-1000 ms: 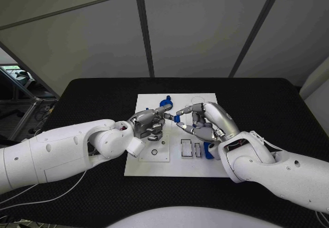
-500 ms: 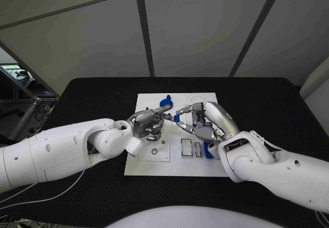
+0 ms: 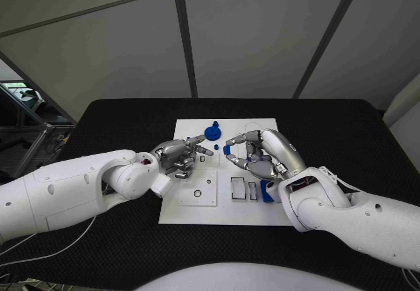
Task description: Assemble the parts on the task board
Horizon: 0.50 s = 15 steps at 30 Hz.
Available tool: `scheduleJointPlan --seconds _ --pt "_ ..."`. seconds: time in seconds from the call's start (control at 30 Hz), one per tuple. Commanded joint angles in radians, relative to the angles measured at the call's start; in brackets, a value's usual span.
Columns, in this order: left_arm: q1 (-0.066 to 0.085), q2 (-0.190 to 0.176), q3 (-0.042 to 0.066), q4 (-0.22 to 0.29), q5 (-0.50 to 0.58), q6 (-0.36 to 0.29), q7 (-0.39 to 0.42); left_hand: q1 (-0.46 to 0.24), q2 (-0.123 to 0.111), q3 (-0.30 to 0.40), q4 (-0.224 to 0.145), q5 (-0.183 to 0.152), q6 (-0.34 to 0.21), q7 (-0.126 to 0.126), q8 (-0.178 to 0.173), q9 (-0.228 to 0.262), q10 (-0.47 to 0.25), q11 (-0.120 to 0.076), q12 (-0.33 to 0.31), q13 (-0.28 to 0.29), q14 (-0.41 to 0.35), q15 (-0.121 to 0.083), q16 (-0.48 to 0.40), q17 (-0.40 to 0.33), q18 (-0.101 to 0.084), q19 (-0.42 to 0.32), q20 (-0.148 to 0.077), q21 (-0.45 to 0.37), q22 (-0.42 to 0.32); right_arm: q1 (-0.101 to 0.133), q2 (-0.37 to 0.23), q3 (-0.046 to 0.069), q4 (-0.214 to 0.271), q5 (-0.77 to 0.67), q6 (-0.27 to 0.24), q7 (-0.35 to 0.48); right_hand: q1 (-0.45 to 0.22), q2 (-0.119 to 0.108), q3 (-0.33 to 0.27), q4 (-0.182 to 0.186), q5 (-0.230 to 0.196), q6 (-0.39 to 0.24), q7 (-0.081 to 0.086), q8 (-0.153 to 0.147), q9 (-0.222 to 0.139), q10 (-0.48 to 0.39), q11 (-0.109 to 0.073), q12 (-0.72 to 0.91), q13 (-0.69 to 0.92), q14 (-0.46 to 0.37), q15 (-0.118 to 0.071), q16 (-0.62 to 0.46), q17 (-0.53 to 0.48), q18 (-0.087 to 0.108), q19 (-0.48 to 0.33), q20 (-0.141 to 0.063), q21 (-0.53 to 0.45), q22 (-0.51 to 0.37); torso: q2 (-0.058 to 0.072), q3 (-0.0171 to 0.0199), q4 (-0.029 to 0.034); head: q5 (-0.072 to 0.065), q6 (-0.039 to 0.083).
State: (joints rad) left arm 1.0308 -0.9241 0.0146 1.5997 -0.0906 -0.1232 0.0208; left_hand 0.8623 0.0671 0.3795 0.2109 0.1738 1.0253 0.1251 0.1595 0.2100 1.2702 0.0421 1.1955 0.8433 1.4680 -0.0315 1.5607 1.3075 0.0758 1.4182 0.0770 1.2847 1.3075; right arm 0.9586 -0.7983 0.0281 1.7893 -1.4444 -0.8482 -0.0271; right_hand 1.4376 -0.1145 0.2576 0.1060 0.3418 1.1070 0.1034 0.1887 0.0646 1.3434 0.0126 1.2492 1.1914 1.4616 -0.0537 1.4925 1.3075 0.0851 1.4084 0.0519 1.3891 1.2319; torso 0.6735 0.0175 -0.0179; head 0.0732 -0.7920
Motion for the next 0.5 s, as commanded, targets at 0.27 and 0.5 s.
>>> scheduleJointPlan --seconds 0.27,0.5 --pt "0.031 -0.093 0.028 0.027 -0.039 -0.072 0.069 0.014 -0.017 0.016 -0.036 -0.005 -0.007 0.001 -0.008 0.004 -0.043 0.003 -0.042 -0.055 0.085 0.011 -0.021 0.206 0.004 -0.032 0.009 -0.048 0.064 0.002 0.04 0.001 -0.073 0.068 0.011 -0.004 -0.007 0.002 0.007 0.0 0.002 0.014 -0.005 0.004 0.016 0.003 0.003 -0.002 0.002 0.085 0.0 0.003 0.148 -0.017 0.006 0.003 0.006 0.001 0.0 -0.0036 0.0048 0.004 0.001" --pt "0.054 -0.134 0.039 0.05 -0.018 -0.092 0.104 0.009 -0.024 0.019 -0.045 -0.006 -0.011 0.004 -0.013 0.006 -0.085 0.007 -0.084 -0.116 0.071 0.014 -0.044 0.165 0.017 -0.067 0.012 -0.105 0.03 0.002 0.079 0.001 -0.119 0.118 0.038 -0.01 -0.008 0.004 0.01 0.001 0.003 0.015 -0.006 0.005 0.016 0.004 0.002 -0.001 0.004 0.085 0.0 0.005 0.151 -0.017 0.006 0.003 0.007 0.003 0.001 -0.003 0.0004 0.016 0.001"
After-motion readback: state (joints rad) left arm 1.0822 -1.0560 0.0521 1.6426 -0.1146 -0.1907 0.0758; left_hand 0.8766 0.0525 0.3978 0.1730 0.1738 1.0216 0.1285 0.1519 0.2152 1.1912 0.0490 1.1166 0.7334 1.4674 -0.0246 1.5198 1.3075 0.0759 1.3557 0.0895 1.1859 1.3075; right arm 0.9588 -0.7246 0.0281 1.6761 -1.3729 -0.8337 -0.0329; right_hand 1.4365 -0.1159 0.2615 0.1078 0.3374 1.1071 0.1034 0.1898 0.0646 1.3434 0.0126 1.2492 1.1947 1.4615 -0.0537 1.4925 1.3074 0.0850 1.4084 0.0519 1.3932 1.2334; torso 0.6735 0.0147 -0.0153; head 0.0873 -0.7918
